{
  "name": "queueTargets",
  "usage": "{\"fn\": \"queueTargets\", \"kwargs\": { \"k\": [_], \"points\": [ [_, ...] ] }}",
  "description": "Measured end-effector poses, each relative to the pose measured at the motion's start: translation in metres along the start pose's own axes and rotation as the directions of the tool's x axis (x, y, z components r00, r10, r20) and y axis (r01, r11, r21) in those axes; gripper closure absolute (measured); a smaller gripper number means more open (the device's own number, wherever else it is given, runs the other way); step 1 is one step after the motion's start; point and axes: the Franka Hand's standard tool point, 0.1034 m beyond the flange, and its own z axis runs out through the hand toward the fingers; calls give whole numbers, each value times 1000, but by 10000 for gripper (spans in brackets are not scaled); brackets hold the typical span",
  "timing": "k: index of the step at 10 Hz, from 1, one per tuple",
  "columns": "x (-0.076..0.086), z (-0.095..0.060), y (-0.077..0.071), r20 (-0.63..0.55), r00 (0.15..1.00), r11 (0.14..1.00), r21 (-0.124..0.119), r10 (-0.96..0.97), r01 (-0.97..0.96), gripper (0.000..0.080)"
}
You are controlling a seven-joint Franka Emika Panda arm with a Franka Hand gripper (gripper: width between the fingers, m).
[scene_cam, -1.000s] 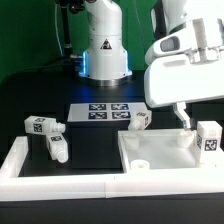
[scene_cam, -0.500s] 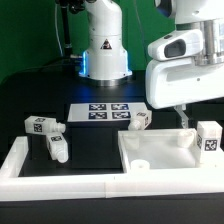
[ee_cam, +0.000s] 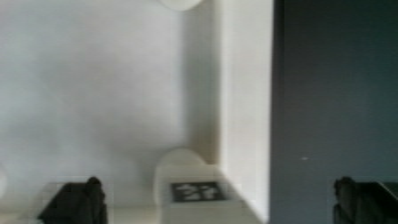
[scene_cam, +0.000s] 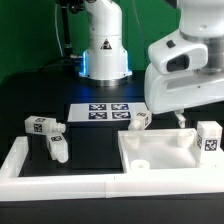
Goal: Assemble one leg
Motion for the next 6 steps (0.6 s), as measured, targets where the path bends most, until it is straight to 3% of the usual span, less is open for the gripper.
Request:
{"fn": "queueTargets", "kwargs": {
  "k": [3, 6],
  "points": [
    [6, -2, 2, -25, 1000, 1000, -17, -14, 13, 151],
    [13, 4, -9, -62, 998, 999, -40, -23, 21, 151]
  ]
}}
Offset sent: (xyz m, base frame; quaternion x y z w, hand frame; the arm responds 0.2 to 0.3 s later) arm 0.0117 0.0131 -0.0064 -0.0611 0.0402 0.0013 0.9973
